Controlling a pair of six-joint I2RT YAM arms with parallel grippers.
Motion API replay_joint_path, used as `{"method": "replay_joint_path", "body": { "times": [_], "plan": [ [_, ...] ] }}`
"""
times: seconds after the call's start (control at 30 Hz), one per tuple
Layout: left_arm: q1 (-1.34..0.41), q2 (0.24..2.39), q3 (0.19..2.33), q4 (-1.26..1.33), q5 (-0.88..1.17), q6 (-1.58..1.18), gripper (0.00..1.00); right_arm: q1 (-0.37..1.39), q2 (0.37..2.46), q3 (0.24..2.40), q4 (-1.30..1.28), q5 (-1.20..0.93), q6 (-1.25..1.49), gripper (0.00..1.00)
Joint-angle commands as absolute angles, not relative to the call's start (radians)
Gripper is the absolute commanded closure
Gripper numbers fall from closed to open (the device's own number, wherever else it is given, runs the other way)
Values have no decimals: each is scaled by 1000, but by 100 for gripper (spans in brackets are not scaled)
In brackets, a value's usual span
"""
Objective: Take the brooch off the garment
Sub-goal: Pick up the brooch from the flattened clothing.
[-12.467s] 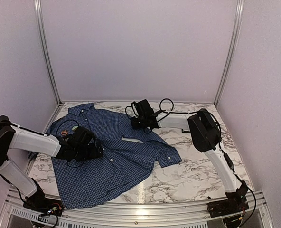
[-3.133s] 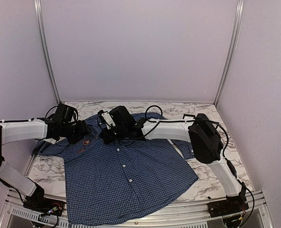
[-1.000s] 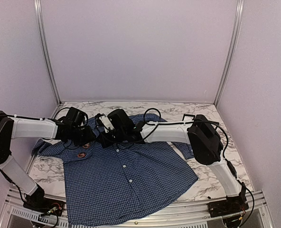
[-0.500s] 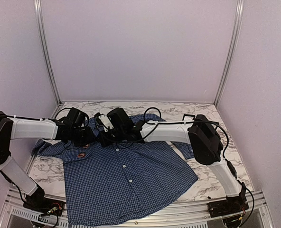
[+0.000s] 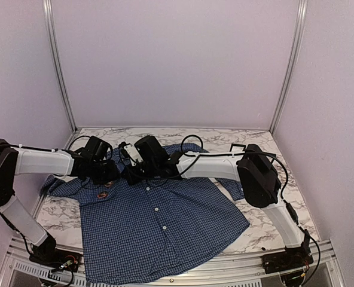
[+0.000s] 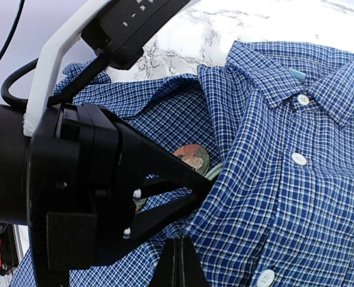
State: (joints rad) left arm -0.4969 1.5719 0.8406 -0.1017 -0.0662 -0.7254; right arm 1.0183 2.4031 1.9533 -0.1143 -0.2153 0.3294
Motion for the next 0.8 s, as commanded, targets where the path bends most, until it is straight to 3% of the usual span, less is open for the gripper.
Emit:
{"method": "replay_joint_path", "body": {
  "times": [0.0,0.3,0.5,0.77],
  "plan": [
    [-499,1597,864,-89,-91,-705,77,1035,2383,1971,-117,-211,318,100],
    [-499,1612,860,-52,-84,-694,86,1034,2391,1963,-115,-209,322,100],
    [-499,1576,844,-46,-90,-664,100,1033,2393,1952,-120,-184,319,100],
    [-499,1494,819,-47,-43,-611,100,1010,2375,1900,-106,-170,317,100]
  ]
}}
